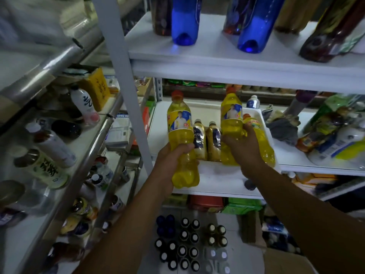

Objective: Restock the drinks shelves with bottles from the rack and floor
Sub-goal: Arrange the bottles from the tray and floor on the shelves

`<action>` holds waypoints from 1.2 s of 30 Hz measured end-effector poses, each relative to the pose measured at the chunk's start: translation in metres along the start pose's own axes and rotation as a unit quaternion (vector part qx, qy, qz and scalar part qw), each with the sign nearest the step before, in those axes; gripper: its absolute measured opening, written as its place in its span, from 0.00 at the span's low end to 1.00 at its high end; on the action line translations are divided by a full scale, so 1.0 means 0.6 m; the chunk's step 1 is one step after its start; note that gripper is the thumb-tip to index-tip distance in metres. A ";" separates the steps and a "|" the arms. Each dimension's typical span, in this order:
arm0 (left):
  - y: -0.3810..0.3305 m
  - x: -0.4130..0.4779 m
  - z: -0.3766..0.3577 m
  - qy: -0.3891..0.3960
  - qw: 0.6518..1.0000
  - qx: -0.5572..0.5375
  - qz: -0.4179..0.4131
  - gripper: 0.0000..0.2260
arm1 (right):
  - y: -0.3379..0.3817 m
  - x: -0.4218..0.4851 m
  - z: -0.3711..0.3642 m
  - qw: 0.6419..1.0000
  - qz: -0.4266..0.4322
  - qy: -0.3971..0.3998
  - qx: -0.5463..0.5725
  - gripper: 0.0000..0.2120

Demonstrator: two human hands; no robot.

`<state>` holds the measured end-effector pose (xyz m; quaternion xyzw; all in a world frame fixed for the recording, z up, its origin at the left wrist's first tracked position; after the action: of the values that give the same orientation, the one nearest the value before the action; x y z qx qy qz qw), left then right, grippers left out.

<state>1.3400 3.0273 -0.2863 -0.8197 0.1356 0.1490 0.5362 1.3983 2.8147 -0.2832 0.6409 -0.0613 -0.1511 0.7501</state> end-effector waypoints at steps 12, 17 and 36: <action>0.016 -0.136 0.021 -0.064 0.995 0.042 -0.056 0.14 | -0.016 -0.196 -0.030 0.976 -0.090 0.172 0.103 0.25; 0.022 -0.232 0.019 -0.138 0.983 0.020 -0.122 0.12 | 0.013 -0.250 -0.046 0.949 -0.058 0.289 0.108 0.26; -0.176 -0.713 0.136 -0.529 0.728 0.087 -0.428 0.23 | 0.311 -0.578 -0.248 0.793 0.119 0.575 0.161 0.20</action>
<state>0.9792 3.1704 -0.0620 -0.5291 -0.5229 0.3009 0.5968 1.1398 3.0856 -0.0907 0.7089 0.2820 0.3482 0.5447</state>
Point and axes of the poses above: each hand's wrist, its own x-axis towards the middle knuckle, its own z-axis out of the back of the hand, y = z × x, the point moved 6 cm from there along x, towards the middle knuckle, and after that the axes turned 1 degree about z, right-handed, at the moved point
